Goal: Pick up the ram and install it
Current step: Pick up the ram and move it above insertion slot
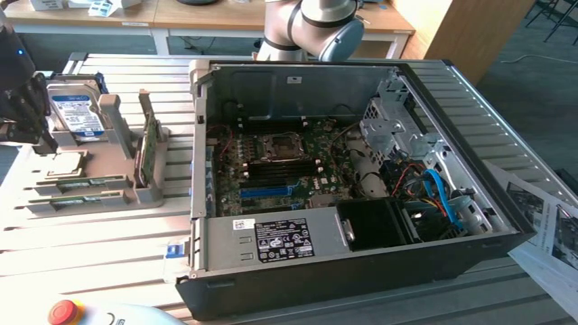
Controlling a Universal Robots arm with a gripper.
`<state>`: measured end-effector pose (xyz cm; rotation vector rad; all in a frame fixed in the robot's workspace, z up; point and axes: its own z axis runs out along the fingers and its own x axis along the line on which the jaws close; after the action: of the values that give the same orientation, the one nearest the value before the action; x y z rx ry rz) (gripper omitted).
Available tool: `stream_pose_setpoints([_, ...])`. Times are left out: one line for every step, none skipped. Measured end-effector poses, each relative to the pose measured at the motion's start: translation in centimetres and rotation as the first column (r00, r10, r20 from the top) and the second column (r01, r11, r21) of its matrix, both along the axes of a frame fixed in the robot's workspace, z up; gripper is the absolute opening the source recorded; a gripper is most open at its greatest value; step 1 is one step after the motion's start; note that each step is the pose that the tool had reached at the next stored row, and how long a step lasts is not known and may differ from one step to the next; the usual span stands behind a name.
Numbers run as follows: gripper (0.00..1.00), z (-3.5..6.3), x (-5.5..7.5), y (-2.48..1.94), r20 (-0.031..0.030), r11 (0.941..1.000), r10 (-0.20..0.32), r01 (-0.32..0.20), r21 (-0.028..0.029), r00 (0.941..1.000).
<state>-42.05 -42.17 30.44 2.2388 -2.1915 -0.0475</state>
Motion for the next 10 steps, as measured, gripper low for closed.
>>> stream_pose_setpoints([0.11,0.0,0.0,0.0,0.0,1.0,0.0,0.0,0.0,1.0])
stream_pose_setpoints([0.11,0.0,0.0,0.0,0.0001,1.0,0.0,0.0,0.0,1.0])
stream_pose_setpoints([0.11,0.0,0.0,0.0,0.0,1.0,0.0,0.0,0.0,1.0])
stream_pose_setpoints([0.11,0.0,0.0,0.0,0.0,1.0,0.0,0.0,0.0,1.0])
stream_pose_setpoints([0.17,0.0,0.0,0.0,0.0,1.0,0.0,0.0,0.0,1.0])
stream_pose_setpoints([0.17,0.0,0.0,0.0,0.0,1.0,0.0,0.0,0.0,1.0])
stream_pose_setpoints([0.24,0.0,0.0,0.0,0.0,1.0,0.0,0.0,0.0,1.0])
stream_pose_setpoints([0.24,0.0,0.0,0.0,0.0,1.0,0.0,0.0,0.0,1.0])
stream_pose_setpoints([0.24,0.0,0.0,0.0,0.0,1.0,0.0,0.0,0.0,1.0])
stream_pose_setpoints([0.24,0.0,0.0,0.0,0.0,1.0,0.0,0.0,0.0,1.0])
